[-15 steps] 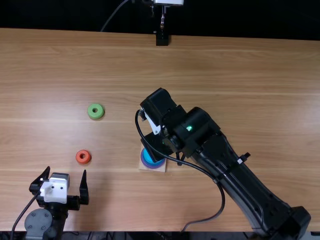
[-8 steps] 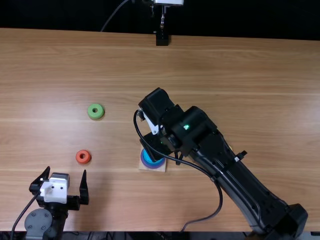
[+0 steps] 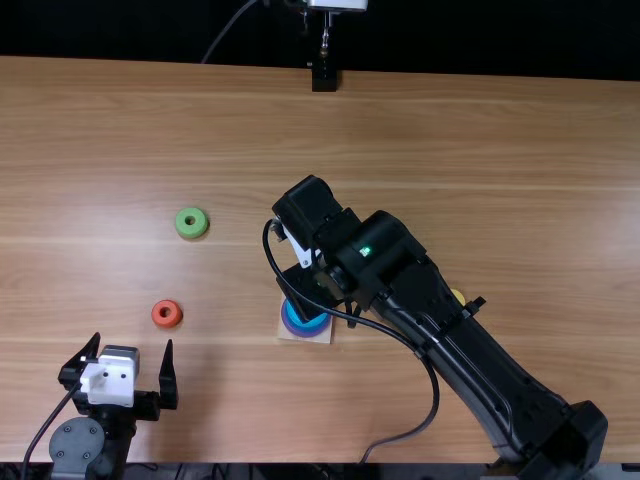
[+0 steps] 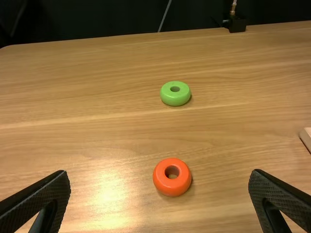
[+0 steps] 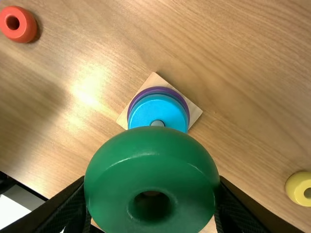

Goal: Build the Hanoi tower: stack the rings onto the peg from bottom to top in this color order: purple, dark blue, light blue, dark green, light green, yellow, orange.

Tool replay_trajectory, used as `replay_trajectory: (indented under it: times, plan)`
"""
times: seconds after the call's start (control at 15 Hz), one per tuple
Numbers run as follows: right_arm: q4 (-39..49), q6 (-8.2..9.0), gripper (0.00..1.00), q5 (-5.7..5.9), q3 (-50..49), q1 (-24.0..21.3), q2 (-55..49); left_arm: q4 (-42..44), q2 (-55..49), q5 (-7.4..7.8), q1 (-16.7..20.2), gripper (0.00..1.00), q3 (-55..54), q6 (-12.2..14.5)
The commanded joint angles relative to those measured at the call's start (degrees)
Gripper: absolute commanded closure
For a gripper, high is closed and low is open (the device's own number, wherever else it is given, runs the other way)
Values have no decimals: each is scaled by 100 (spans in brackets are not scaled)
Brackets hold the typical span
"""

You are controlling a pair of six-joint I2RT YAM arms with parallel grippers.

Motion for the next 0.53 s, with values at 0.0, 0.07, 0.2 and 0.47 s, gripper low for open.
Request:
replay_trajectory:
  times: [0.0, 0.07, 0.2, 0.47]
  plan:
    - [-72, 30, 18, -2, -119, 78, 343, -443, -62, 28, 46, 0, -633, 92]
    - [-104, 41, 0, -2, -137, 78, 343, -443, -62, 28, 46, 0, -633, 92]
    - [-62, 41, 0, 9, -128, 60, 343, -443, -62, 28, 46, 0, -633, 92]
    - [-62, 41, 0, 9, -111, 69, 343, -443, -62, 28, 46, 0, -633, 92]
